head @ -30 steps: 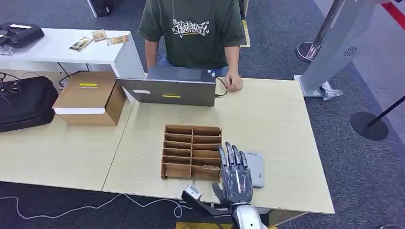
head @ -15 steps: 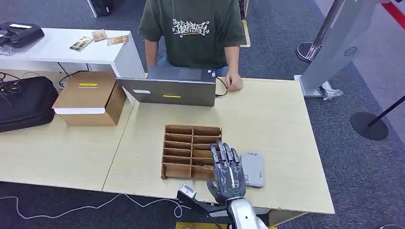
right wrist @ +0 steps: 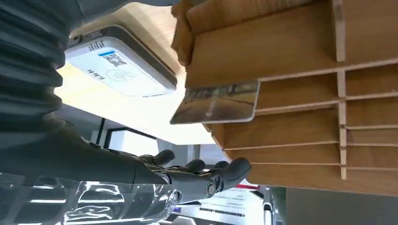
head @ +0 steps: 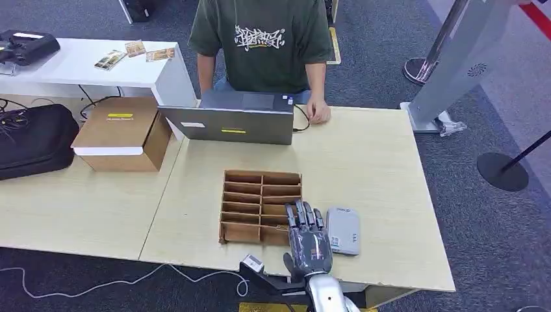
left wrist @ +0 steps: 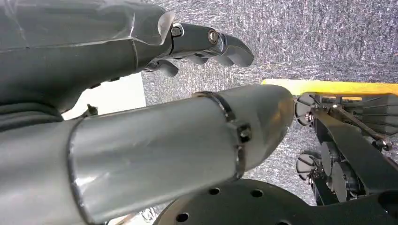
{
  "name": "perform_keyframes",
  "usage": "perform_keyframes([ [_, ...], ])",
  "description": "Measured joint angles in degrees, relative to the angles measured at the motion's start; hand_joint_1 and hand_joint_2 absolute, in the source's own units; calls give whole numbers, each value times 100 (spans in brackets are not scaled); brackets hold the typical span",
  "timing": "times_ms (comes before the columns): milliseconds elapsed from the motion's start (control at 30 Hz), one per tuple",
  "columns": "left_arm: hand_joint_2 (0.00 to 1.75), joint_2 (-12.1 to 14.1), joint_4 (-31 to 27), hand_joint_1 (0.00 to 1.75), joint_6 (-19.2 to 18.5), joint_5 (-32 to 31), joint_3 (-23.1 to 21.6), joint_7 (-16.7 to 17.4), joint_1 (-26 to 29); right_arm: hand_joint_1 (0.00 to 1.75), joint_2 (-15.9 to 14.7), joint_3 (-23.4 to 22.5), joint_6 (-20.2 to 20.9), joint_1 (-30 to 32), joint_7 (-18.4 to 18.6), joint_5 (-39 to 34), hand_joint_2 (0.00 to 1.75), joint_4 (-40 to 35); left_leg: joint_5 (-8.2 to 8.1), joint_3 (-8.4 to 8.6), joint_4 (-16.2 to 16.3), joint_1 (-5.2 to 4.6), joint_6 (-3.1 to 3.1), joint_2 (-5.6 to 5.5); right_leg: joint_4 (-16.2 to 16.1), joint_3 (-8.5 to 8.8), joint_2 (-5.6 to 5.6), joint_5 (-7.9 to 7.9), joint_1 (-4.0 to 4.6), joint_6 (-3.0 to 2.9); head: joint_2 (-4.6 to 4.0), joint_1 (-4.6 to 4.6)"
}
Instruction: Pass the card to the sensor for recognition and then transmit it.
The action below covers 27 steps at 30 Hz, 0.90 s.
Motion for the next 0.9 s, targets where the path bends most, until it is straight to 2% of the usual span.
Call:
perform_keyframes([
  [167,0,0,0,0,0,0,0,0,0,0,-9,11,0,0,11,0,175,-4,0,0,0,0,0,0,0,0,0,0,0,0,2,0],
  [300,0,48,0,0,-9,0,0,0,7,0,-395,574,-168,-148,240,2,175,-50,0,0,0,0,0,1,-1,0,0,0,0,0,0,2],
  [367,0,57,0,0,-15,0,0,-2,7,0,-465,690,-275,-235,258,2,175,-13,0,1,0,0,0,0,0,1,0,0,0,0,2,0],
  [667,0,79,0,0,-55,0,0,-68,11,0,-636,1003,-601,-537,168,2,175,177,0,0,0,0,0,0,0,0,0,0,0,0,2,0],
  [900,0,109,0,0,-90,0,0,-79,13,0,-682,1071,-680,-686,19,0,175,339,0,0,0,0,0,0,0,0,0,0,0,0,2,0],
])
